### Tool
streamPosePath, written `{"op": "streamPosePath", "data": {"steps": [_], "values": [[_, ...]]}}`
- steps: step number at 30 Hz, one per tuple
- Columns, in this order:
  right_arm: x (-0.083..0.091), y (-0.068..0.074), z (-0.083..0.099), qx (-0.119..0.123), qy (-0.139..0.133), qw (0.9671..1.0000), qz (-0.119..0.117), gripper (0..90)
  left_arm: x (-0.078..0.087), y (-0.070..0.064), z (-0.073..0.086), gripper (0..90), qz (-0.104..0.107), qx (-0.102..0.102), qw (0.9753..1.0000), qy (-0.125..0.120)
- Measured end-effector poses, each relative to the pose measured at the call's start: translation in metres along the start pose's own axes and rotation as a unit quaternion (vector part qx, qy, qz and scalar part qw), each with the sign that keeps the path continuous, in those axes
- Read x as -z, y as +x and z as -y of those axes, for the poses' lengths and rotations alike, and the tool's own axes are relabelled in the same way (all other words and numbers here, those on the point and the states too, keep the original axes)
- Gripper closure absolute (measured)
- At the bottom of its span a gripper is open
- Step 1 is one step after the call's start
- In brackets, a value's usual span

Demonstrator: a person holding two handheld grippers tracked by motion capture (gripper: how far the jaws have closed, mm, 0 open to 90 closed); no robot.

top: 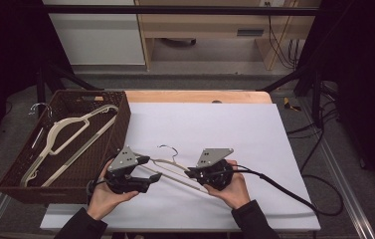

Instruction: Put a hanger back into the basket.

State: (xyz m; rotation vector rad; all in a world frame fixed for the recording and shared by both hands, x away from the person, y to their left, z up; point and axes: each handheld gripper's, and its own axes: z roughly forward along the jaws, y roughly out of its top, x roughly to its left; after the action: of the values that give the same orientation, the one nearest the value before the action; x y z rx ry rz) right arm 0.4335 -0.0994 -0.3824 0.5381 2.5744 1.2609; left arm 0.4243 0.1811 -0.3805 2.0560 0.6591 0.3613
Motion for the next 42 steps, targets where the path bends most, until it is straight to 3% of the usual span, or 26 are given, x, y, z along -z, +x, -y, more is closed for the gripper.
{"op": "streamPosePath", "data": {"steps": [1,4,7,11,13,14,15,20,25,28,30,31,32,35,40,41,42], "values": [[0.0,0.0,0.0,0.0,0.0,1.0,0.0,87.0,-0.001,-0.001,-0.001,30.2,0.008,-0.004,0.9999,0.006],[0.009,0.002,-0.001,0.013,-0.003,0.9991,-0.039,87.0,-0.003,-0.004,-0.005,32.4,0.019,-0.025,0.9994,0.016],[0.011,0.004,-0.001,0.021,-0.003,0.9984,-0.053,87.0,-0.006,-0.006,-0.007,35.0,0.03,-0.047,0.9981,0.027],[0.013,0.006,0.001,0.036,0.001,0.9967,-0.073,86.9,-0.011,-0.009,-0.008,51.5,0.047,-0.072,0.9953,0.043],[0.012,0.007,0.001,0.035,0.004,0.9965,-0.075,86.9,-0.011,-0.009,-0.008,58.5,0.051,-0.075,0.9948,0.047],[0.012,0.007,0.001,0.035,0.004,0.9965,-0.075,86.9,-0.011,-0.009,-0.008,58.5,0.051,-0.078,0.9943,0.051],[0.013,0.006,0.001,0.036,0.003,0.9957,-0.085,86.9,-0.012,-0.01,-0.009,66.2,0.063,-0.081,0.9933,0.054],[0.014,0.003,0.001,0.029,-0.002,0.9953,-0.092,85.7,-0.011,-0.015,-0.01,72.3,0.062,-0.093,0.9917,0.063],[0.021,-0.004,0.004,0.007,-0.022,0.9985,-0.049,72.4,-0.007,-0.026,-0.015,82.0,0.093,-0.079,0.991,0.055],[0.023,-0.005,0.004,0.006,-0.029,0.9989,-0.035,65.2,-0.006,-0.031,-0.017,85.0,0.095,-0.089,0.9897,0.061],[0.028,-0.008,0.005,-0.003,-0.049,0.9987,-0.011,56.4,-0.005,-0.037,-0.018,86.5,0.083,-0.078,0.992,0.055],[0.028,-0.008,0.005,-0.003,-0.049,0.9987,-0.011,56.4,-0.004,-0.038,-0.018,86.5,0.082,-0.074,0.9925,0.053],[0.033,-0.01,0.006,-0.013,-0.07,0.9975,-0.001,48.7,-0.002,-0.038,-0.019,86.5,0.08,-0.071,0.993,0.052],[0.041,-0.011,0.008,-0.018,-0.085,0.996,0.017,42.6,0.004,-0.037,-0.022,86.5,0.068,-0.052,0.9954,0.042],[0.066,-0.017,0.018,-0.044,-0.134,0.9882,0.058,32.1,0.028,-0.032,-0.035,86.5,0.045,-0.038,0.998,0.024],[0.075,-0.019,0.024,-0.06,-0.144,0.9848,0.076,26.5,0.033,-0.031,-0.039,86.5,0.04,-0.037,0.9983,0.021],[0.075,-0.019,0.024,-0.06,-0.144,0.9848,0.076,26.5,0.04,-0.029,-0.044,86.5,0.035,-0.038,0.9985,0.017]]}}
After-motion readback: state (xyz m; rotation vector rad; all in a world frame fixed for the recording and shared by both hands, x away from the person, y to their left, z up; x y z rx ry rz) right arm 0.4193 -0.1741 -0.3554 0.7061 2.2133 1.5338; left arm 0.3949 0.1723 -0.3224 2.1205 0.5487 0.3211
